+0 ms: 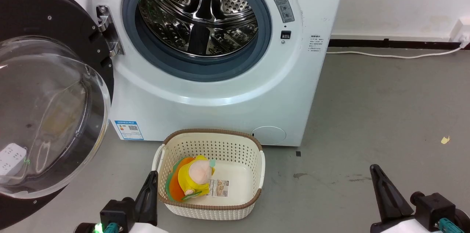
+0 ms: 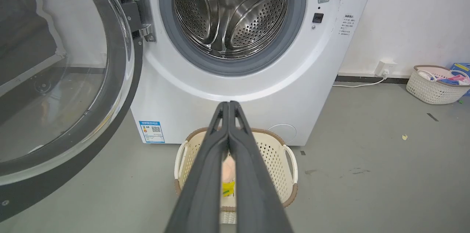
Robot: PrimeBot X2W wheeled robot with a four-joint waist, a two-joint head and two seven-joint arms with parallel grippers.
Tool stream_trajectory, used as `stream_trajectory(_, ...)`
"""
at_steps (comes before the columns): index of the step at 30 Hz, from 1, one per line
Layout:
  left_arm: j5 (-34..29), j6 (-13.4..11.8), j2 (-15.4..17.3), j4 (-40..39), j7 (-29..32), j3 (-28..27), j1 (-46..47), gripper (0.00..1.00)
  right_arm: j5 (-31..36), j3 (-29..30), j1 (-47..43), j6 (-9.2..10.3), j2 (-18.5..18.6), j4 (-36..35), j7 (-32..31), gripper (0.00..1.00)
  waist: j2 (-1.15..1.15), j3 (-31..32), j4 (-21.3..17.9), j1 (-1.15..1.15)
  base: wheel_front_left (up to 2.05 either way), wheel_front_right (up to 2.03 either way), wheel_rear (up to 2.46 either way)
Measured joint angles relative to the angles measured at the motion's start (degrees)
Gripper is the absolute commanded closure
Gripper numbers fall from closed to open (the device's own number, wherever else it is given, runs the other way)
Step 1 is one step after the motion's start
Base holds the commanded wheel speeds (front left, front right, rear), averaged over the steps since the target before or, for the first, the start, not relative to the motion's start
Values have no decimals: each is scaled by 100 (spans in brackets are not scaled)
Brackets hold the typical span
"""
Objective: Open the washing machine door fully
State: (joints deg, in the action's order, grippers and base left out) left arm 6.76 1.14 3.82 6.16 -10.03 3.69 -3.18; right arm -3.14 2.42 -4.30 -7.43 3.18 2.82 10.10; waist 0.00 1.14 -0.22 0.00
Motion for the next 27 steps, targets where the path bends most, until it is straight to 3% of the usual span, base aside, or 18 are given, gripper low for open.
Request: stream_trajectory(27,-174,-21,-49,-186,321,-103,94,100,88,-83,93,0,-1,-87,-326,100,0,-36,7,0,0,0,0)
